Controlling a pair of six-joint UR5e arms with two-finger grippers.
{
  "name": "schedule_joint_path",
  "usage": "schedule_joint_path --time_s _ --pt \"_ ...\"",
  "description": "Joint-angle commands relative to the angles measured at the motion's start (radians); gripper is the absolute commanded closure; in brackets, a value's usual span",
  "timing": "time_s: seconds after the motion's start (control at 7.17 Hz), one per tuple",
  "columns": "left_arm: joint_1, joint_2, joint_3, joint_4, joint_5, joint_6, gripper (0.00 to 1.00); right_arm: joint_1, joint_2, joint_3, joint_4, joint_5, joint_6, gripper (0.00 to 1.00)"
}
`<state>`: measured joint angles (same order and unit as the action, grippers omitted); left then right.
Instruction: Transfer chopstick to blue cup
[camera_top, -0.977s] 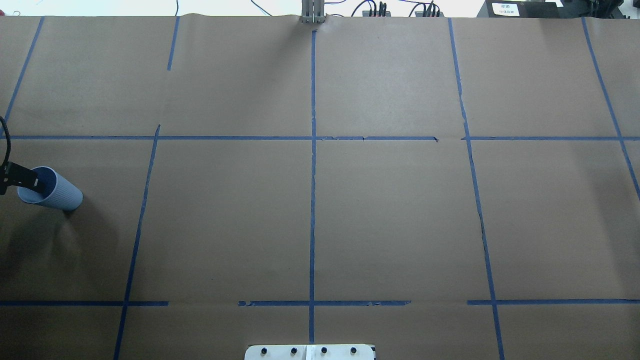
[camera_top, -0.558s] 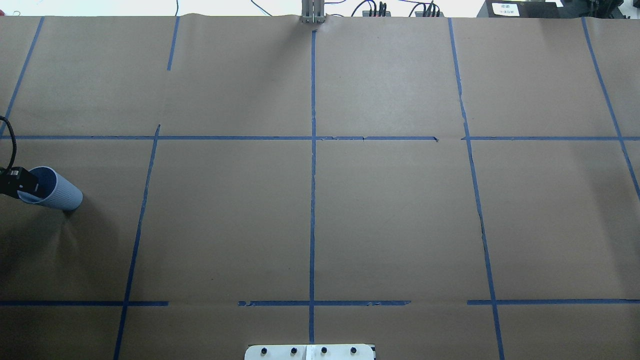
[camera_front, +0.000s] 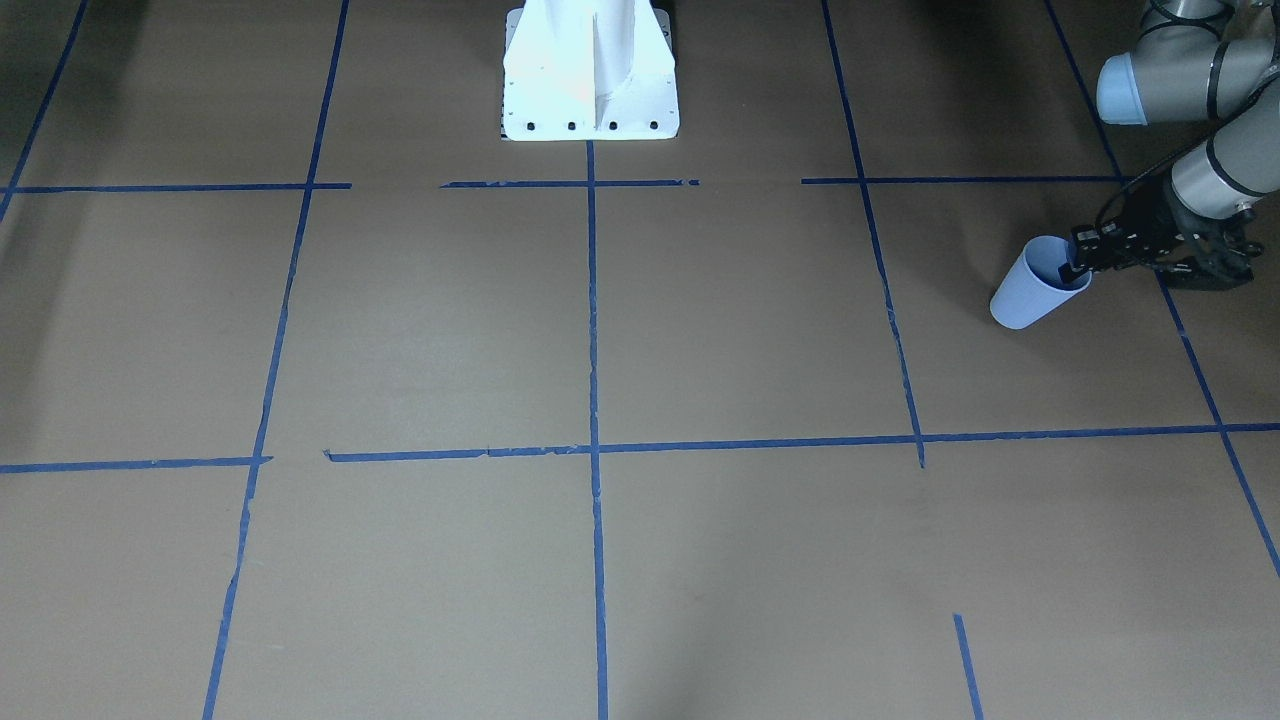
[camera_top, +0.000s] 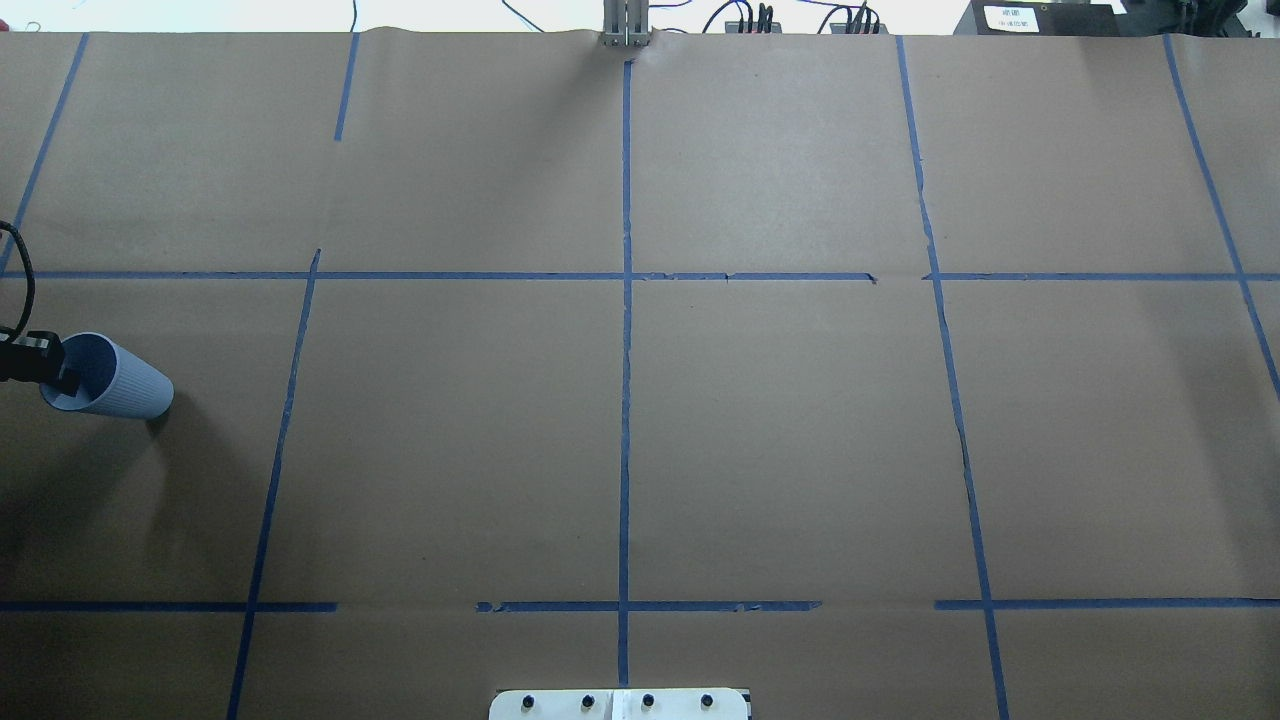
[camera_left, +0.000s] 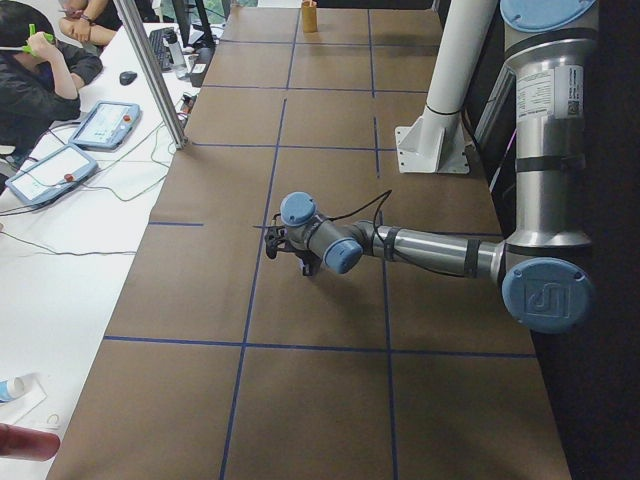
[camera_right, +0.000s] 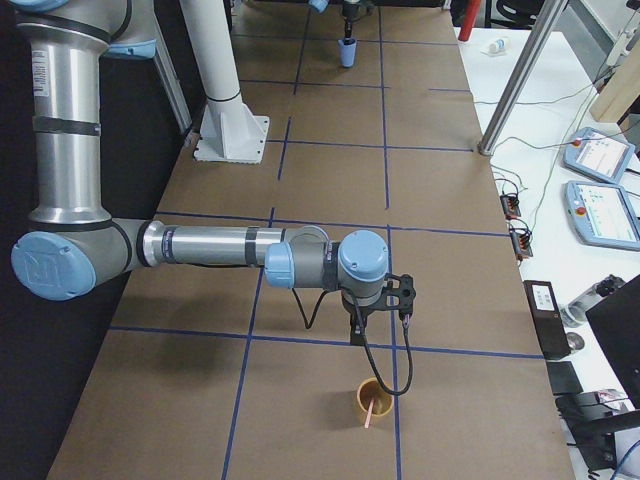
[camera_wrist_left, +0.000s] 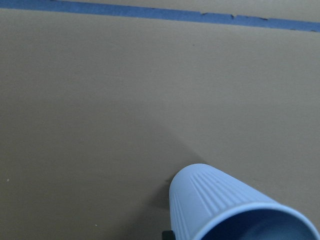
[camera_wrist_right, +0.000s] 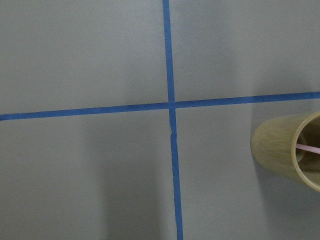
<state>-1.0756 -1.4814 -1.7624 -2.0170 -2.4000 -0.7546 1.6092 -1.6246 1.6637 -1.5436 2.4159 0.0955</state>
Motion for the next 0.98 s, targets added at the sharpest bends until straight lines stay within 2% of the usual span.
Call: schedule_joint_path --time_s 0.0,0.14,0.28,0.42,0.56,0.7,0.84 --pt "-0.017 -0.063 -0.206 0.340 -0.037 -0.002 0.98 0.000 -0.003 0.013 -0.006 -0.001 0.009 0.00" --pt "-0.015 -0.223 -0.274 0.594 -0.033 -0.003 0.98 0.000 -0.001 0.019 -0.006 -0.003 0.015 0.00" --pt "0.015 -0.416 -0.270 0.782 -0.030 -0.035 0.97 -0.002 0.011 0.019 -0.004 -0.003 0.015 0.00" --pt "0.114 -0.539 -0.255 0.816 -0.028 -0.222 0.97 -0.003 0.018 0.021 -0.006 -0.003 0.015 0.00" --pt "0.202 -0.624 -0.226 0.804 0.008 -0.364 0.97 -0.002 0.017 0.021 -0.004 -0.003 0.013 0.00" --pt "0.297 -0.708 -0.145 0.723 0.088 -0.485 0.97 -0.005 0.018 0.018 -0.004 -0.008 0.013 0.00" --pt "0.359 -0.767 -0.020 0.536 0.138 -0.641 0.97 -0.005 0.012 0.018 0.002 -0.009 0.013 0.00"
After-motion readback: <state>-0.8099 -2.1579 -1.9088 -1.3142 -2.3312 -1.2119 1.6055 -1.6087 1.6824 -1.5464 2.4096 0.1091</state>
